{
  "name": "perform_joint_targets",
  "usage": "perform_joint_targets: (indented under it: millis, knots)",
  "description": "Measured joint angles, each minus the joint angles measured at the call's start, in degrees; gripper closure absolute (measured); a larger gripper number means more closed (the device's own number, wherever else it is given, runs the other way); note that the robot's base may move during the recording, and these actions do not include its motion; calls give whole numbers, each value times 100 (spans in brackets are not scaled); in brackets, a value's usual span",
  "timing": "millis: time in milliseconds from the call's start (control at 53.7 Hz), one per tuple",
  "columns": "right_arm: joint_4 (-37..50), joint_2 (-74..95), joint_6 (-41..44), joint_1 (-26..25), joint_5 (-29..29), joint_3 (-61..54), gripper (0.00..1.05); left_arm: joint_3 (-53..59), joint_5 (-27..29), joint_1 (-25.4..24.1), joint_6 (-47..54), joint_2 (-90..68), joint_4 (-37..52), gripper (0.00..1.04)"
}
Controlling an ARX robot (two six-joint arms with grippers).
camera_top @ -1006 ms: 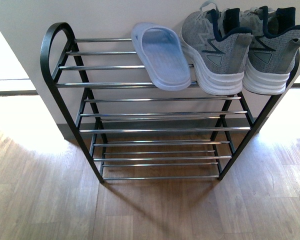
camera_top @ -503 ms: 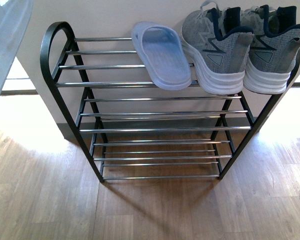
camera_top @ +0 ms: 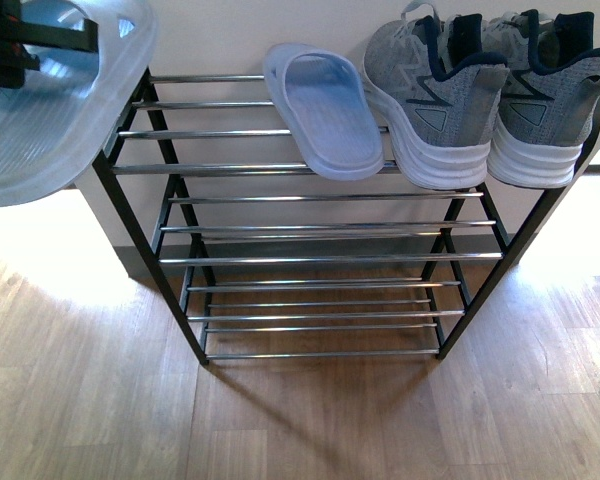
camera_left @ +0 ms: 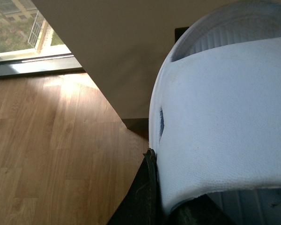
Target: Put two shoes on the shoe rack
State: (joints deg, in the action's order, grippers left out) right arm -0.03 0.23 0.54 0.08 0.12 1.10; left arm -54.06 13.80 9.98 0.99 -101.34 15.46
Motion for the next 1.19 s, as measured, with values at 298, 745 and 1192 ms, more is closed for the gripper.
perform_joint_targets:
  millis: [298, 745, 1192]
  knots:
    - [0, 0, 2, 0, 0, 0, 9, -1246, 105, 501, 219, -1064, -280, 103]
    - [0, 0, 0, 0, 0, 0, 9, -2317, 837, 640, 227, -2312, -151, 103]
    - [0, 0, 0, 0, 0, 0, 9, -2529, 470, 782, -184, -2592, -144, 45]
